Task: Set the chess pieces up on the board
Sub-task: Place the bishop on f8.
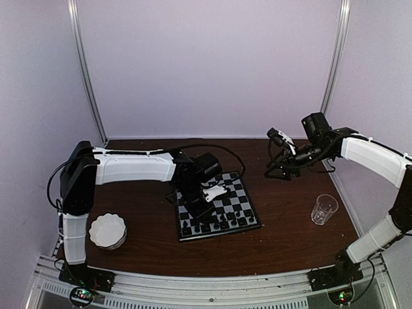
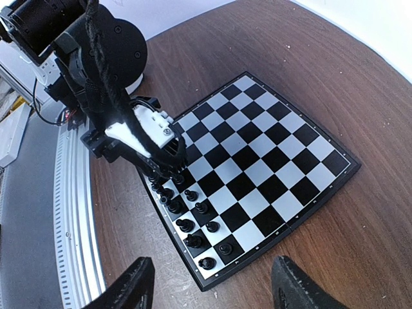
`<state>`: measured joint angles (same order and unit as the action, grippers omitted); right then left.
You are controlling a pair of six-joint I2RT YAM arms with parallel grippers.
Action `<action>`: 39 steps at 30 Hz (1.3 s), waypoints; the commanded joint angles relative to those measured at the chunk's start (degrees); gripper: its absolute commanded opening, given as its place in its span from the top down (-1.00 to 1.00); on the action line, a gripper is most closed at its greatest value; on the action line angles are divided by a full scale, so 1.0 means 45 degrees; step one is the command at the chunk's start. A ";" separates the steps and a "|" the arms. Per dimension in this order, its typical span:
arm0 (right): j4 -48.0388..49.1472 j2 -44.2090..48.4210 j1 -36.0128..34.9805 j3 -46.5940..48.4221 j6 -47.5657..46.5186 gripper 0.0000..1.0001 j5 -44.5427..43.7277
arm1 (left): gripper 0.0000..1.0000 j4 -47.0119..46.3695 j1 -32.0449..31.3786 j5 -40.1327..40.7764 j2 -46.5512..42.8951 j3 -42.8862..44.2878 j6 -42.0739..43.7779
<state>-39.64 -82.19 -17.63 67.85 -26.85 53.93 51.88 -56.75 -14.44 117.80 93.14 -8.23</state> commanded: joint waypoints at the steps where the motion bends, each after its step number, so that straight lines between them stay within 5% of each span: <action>1: 0.0029 -0.0055 0.0050 -0.0157 -0.0127 -0.29 0.0021 | 0.85 -0.0317 -0.0054 0.0487 0.0211 0.0044 0.0120; 39: -0.0022 -0.0056 0.0048 -0.0153 -0.0166 -0.29 -0.0012 | 0.74 -0.0291 -0.0063 0.0156 0.0088 -0.0188 0.0014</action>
<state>-39.64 -82.41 -17.63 67.85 -26.87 53.93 51.48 -56.75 -13.13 118.89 93.10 -8.25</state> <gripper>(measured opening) 0.647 0.128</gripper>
